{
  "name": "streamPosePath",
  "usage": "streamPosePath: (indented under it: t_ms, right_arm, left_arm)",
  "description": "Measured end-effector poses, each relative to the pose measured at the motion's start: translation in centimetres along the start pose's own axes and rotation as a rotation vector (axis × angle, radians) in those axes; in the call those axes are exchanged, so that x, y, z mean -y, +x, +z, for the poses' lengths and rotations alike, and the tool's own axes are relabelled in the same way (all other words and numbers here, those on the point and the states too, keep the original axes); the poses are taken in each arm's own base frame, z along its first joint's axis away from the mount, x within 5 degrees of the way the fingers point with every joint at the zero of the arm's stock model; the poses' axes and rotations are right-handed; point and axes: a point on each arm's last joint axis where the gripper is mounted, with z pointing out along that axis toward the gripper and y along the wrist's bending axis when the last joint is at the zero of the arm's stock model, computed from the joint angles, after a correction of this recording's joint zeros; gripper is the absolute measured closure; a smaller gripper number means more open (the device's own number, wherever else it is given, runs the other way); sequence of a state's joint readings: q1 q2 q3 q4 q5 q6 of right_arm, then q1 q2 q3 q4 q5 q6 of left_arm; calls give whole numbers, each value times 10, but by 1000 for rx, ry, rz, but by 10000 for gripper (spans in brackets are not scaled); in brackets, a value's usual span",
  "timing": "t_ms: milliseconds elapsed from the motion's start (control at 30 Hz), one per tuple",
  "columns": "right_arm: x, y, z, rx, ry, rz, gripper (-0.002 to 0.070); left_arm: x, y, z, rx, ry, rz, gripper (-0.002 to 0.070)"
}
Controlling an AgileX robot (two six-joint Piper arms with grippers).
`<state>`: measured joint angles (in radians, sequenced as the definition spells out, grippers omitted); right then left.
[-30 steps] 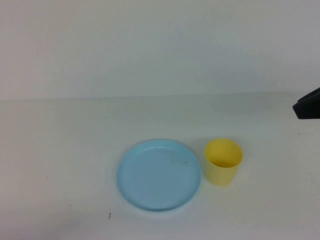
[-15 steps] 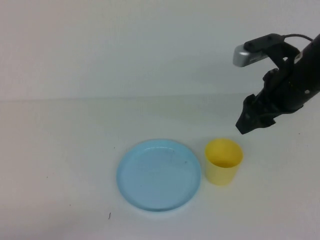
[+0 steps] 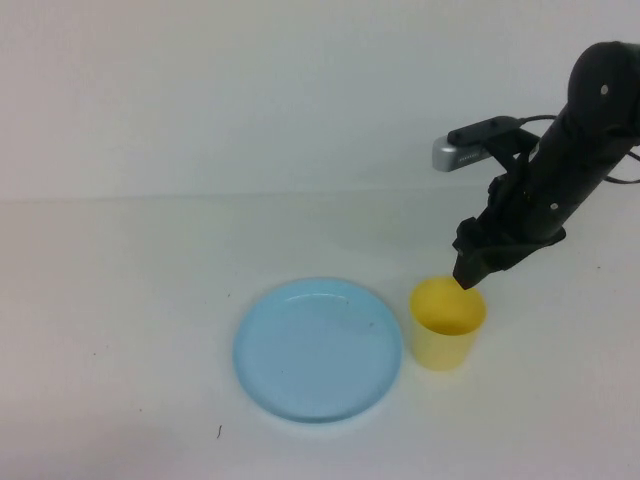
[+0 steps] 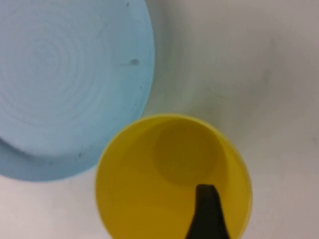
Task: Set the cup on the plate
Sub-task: Pick up the cup from the table, then place the cup on the plate
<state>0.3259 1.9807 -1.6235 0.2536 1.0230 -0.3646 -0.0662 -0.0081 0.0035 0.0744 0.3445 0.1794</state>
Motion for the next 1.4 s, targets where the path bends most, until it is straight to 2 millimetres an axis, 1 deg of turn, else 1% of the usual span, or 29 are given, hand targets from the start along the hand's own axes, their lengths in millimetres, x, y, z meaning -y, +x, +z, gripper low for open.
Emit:
streamPosePath:
  t_ms: [233,300,333,367,467,500,533,600,667,767,867,967,1033,1133,1200,1267,1400]
  right_arm:
    - [7,1,31,-66,-15,19,198]
    - [9,2,39,-81,-18,23,223]
    - [9,2,42,-86,-19,25,251]
    - [10,2,46,-90,-20,27,297]
    - [12,2,54,-98,-20,31,522]
    - [13,2,55,-96,-19,32,575]
    - [13,2,55,-95,-18,32,609]
    - [13,-1,52,-89,-16,30,638]
    - [11,-7,45,-80,-18,20,643]
    - [4,-19,31,-62,-11,-18,644]
    - [-11,-34,14,-24,-1,-72,644]
    - [-36,-47,1,18,-6,-139,644]
    - [-59,-53,-1,38,-16,-191,644]
    - [-91,-54,4,30,-35,-258,644]
    - [-103,-54,12,20,-39,-275,644]
    - [-108,-55,22,11,-40,-279,645]
    - [-105,-55,49,-28,-32,-269,645]
  left_arm:
    - [0,0,0,0,0,0,675]
    - [0,0,0,0,0,0,675]
    - [0,0,0,0,0,0,675]
    - [0,0,0,0,0,0,675]
    - [0,0,0,0,0,0,675]
    - [0,0,0,0,0,0,675]
    - [0,0,0,0,0,0,675]
    - [0,0,0,0,0,0,675]
    - [0,0,0,0,0,0,675]
    - [0,0,0,0,0,0,675]
    - [0,0,0,0,0,0,675]
    - [0,0,0,0,0,0,675]
    - [0,0,0,0,0,0,675]
    - [0,0,0,0,0,0,675]
    - [0,0,0,0,0,0,675]
    - [0,0,0,0,0,0,675]
    - [0,0,0,0,0,0,675]
